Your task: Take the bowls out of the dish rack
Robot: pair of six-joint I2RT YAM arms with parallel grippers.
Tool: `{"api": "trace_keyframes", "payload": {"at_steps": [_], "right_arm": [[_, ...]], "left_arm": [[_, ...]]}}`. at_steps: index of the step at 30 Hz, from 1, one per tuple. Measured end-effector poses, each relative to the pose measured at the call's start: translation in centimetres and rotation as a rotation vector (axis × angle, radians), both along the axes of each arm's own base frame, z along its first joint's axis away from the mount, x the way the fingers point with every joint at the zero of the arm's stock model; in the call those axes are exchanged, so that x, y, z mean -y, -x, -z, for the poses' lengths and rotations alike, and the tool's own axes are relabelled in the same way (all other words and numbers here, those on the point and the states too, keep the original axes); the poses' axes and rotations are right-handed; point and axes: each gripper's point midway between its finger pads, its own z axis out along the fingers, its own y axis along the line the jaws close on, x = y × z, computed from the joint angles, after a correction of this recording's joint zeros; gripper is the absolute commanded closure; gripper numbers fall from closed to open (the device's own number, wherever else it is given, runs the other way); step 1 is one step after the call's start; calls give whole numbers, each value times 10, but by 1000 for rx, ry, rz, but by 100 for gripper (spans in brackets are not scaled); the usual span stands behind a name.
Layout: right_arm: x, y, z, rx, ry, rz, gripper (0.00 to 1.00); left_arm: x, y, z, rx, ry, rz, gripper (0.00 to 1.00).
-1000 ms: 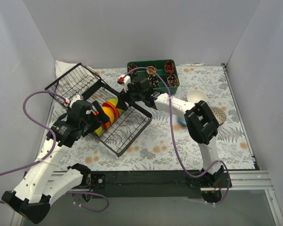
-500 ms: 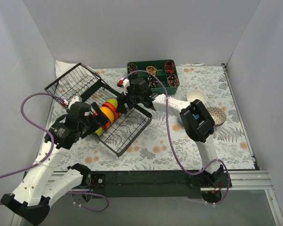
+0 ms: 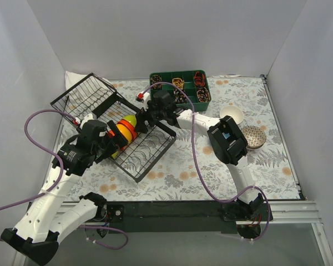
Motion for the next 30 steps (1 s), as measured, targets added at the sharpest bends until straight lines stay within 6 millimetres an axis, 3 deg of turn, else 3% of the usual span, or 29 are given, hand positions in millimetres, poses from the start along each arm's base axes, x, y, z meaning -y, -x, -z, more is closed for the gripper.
{"api": "trace_keyframes", "payload": {"at_steps": [8,16,30], "right_arm": [[0,1,7,-10,5,-16,24],[0,0,7,0,5,-20,13],[-1,-5,6,87,14,-58,13]], "left_arm": [[1,1,2,-5,4,6,2],[2,1,2,-6,7,9,2],[4,2,2,-6,18,20,2]]}}
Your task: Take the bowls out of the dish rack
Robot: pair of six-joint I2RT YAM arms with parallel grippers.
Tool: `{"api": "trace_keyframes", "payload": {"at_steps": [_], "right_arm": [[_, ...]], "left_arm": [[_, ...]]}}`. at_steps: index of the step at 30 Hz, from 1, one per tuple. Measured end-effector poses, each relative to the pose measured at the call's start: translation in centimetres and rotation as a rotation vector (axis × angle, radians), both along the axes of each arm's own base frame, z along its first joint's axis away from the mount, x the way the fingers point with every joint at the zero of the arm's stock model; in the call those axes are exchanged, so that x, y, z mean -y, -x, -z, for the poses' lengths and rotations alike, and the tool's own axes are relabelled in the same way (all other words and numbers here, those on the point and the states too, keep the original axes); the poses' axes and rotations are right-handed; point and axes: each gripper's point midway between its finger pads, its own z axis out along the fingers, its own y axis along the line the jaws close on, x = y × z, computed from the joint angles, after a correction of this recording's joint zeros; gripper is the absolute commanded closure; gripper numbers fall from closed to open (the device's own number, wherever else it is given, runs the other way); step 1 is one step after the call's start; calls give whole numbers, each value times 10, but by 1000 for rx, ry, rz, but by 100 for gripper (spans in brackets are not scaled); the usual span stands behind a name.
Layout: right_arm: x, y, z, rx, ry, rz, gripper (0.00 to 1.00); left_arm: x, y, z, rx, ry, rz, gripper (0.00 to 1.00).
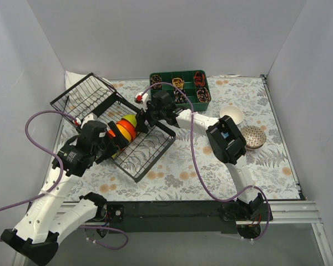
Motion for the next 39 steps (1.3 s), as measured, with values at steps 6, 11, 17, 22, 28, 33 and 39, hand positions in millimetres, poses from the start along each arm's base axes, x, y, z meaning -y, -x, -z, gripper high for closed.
{"api": "trace_keyframes", "payload": {"at_steps": [6,11,17,22,28,33,39], "right_arm": [[-7,-6,-11,27,-21,-5,14],[-12,-9,-15,32,-36,-18,15],[-11,-6,-4,0,-26,-29,18],[-8,-4,3,-16,-14,-26,34],[-8,-4,3,-17,-14,-25,76],[-8,-5,2,-12,-13,-25,99],[-3,-5,-2,21,8,12,99]], "left_arm": [[1,1,-1,5,6,4,2],[2,0,-2,7,11,9,2],[3,1,-1,6,13,13,2],[3,2,1,1,14,19,2],[4,0,0,10,15,24,2],[5,0,-1,14,13,27,2],[5,-2,-2,20,14,26,2]]}}
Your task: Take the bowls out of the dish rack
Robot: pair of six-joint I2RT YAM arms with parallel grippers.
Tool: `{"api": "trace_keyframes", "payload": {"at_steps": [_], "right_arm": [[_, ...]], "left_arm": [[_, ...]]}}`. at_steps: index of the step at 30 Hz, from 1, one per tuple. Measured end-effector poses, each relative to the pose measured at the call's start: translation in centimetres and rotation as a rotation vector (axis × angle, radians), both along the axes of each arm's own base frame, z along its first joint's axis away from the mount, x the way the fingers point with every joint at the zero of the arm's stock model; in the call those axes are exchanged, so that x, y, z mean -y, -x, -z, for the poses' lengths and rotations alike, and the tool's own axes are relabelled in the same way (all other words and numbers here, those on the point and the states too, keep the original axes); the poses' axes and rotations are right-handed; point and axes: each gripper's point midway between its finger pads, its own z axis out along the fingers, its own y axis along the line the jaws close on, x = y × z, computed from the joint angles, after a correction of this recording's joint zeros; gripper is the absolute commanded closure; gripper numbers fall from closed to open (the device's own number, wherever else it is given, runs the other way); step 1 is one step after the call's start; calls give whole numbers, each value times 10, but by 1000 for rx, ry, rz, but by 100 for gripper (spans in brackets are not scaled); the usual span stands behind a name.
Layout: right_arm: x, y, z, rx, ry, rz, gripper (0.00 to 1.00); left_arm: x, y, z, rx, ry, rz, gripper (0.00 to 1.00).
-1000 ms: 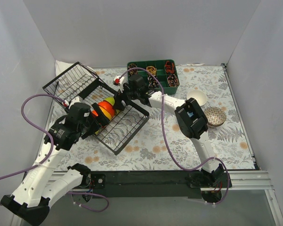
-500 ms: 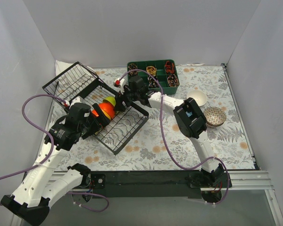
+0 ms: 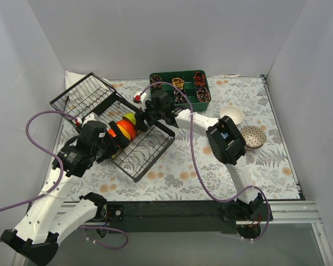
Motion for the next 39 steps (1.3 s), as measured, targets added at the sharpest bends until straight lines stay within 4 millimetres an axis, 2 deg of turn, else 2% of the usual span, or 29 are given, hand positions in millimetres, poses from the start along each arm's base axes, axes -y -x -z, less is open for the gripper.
{"api": "trace_keyframes", "payload": {"at_steps": [4,11,14,23,27,35,39], "right_arm": [[5,-2,-10,48,22,42,99],[10,-6,-43,127,12,86,99],[12,-6,-51,157,19,112,99],[35,-3,-44,165,84,218,99],[49,5,-49,139,93,254,99],[67,23,-95,87,10,319,99],[81,41,-113,22,-41,335,99]], "left_arm": [[-2,-1,0,4,-5,-8,2],[-5,-2,-4,30,-9,-23,2],[-7,-2,-6,37,-11,-29,2],[-6,-8,-9,71,-3,-35,2],[-4,-11,-7,82,-4,-28,2],[5,-20,-5,131,11,19,2],[13,-26,-4,158,27,54,2]]}}
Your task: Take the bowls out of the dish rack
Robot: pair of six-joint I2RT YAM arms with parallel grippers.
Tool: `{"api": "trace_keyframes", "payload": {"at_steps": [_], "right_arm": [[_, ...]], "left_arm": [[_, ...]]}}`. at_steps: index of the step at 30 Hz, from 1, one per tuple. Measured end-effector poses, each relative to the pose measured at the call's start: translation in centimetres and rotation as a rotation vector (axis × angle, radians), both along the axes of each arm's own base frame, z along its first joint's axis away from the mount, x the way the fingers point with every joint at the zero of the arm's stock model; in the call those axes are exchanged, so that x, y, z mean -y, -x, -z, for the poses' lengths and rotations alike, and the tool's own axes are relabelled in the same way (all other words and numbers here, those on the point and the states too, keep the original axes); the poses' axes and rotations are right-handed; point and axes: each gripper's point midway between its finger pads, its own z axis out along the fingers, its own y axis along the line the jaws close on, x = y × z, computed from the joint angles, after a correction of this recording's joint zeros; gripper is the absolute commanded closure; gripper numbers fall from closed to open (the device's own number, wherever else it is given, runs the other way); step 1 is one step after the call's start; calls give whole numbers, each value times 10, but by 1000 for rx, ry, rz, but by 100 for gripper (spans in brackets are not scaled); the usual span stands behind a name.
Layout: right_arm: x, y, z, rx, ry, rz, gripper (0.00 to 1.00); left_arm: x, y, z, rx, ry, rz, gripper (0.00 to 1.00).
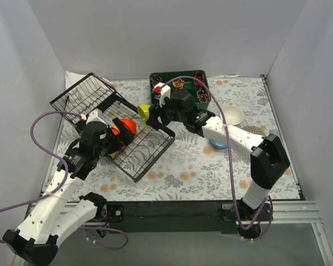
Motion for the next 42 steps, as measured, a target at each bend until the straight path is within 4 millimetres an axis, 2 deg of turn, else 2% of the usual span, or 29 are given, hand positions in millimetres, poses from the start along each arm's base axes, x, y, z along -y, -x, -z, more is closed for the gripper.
{"api": "trace_keyframes", "payload": {"at_steps": [6,14,20,23,27,30,33,34,36,39,41,42], "right_arm": [[30,32,-2,-139,-90,6,99],[71,64,-18,-279,-268,28,99],[80,81,-30,-327,-372,17,99],[81,89,-30,-355,-401,9,99],[82,96,-29,-390,-441,1,99],[82,100,-28,-417,-469,-3,99],[83,104,-29,-429,-496,-6,99],[84,105,-29,-431,-502,-7,99],[85,107,-30,-436,-515,-9,99],[87,110,-25,-451,-514,-4,99],[88,112,-22,-460,-515,-1,82],[89,113,-21,-466,-519,1,74]], "left_arm": [[19,-14,-4,50,43,64,2],[54,-29,10,34,112,190,2],[84,-36,10,31,189,310,2],[93,-38,11,28,217,347,6],[103,-39,17,10,237,377,17],[108,-40,22,-8,248,387,30],[114,-39,28,-27,250,396,49],[115,-39,30,-34,252,396,60],[116,-36,37,-51,249,401,71],[121,-34,36,-52,262,416,92],[125,-31,34,-48,266,435,100],[126,-30,34,-48,264,446,100]]}}
